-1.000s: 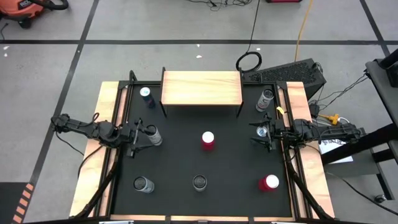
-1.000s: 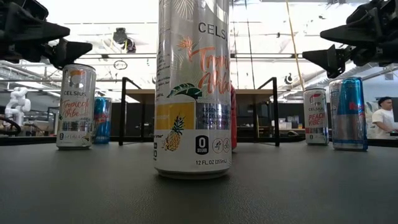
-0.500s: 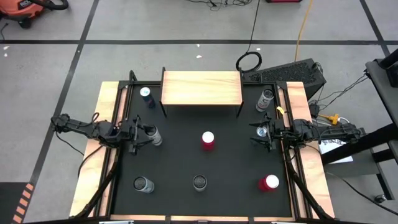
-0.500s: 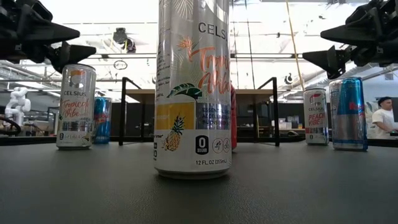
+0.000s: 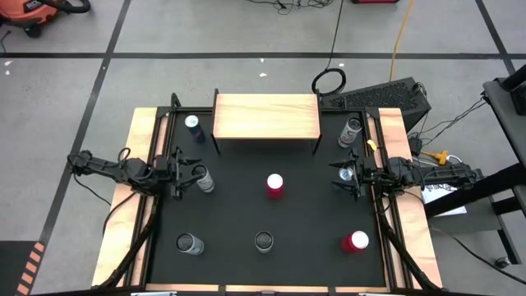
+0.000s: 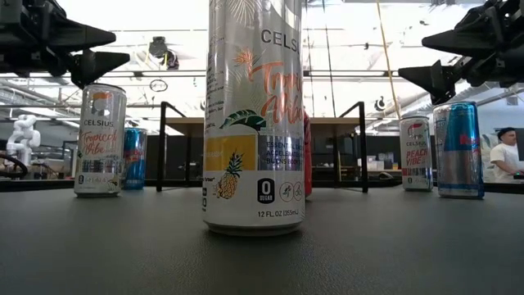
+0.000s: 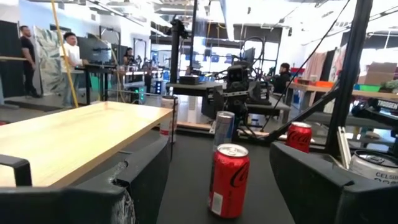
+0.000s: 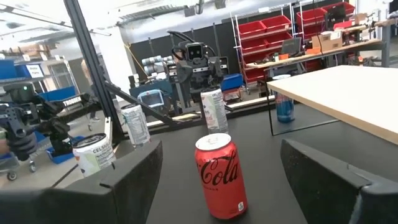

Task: Place canned beverage on shelf
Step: Put the top white-yellow soda can on the shelf

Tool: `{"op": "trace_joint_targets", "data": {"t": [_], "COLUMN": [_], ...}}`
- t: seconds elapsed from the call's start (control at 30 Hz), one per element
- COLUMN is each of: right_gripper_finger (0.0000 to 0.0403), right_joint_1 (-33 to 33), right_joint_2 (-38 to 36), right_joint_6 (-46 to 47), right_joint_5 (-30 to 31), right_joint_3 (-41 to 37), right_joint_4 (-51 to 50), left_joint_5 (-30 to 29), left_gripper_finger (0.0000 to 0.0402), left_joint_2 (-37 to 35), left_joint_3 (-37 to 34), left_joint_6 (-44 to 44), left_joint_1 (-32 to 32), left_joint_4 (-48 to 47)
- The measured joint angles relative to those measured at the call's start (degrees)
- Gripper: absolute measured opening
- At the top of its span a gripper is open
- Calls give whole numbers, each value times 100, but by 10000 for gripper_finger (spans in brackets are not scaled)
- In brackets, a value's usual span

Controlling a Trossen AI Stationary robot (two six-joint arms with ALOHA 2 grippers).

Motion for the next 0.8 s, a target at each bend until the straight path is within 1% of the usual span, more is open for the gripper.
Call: {"op": "trace_joint_targets", "data": {"t": [0.27, 0.4, 0.5, 0.7, 0.8], "right_gripper_finger": [308, 308, 308, 308, 308], "right_joint_1": [0, 0, 0, 2, 2], "right_joint_2": [0, 0, 0, 0, 0], "right_joint_6": [0, -3, -44, -13, -189], "right_joint_5": [0, 0, 49, 631, 871], "right_joint_3": [-1, 0, 0, 0, -1], "right_joint_4": [0, 0, 0, -43, -45], "left_joint_5": [-219, -388, -510, -543, -789], "left_gripper_finger": [279, 279, 279, 279, 279], "left_joint_2": [28, 37, 39, 39, 39], "left_joint_3": [0, 0, 0, 0, 0], "left_joint_6": [-18, -411, -441, -452, -436], "left_joint_1": [0, 0, 2, 0, 0], "left_joint_4": [-192, -416, -448, -426, -422]}}
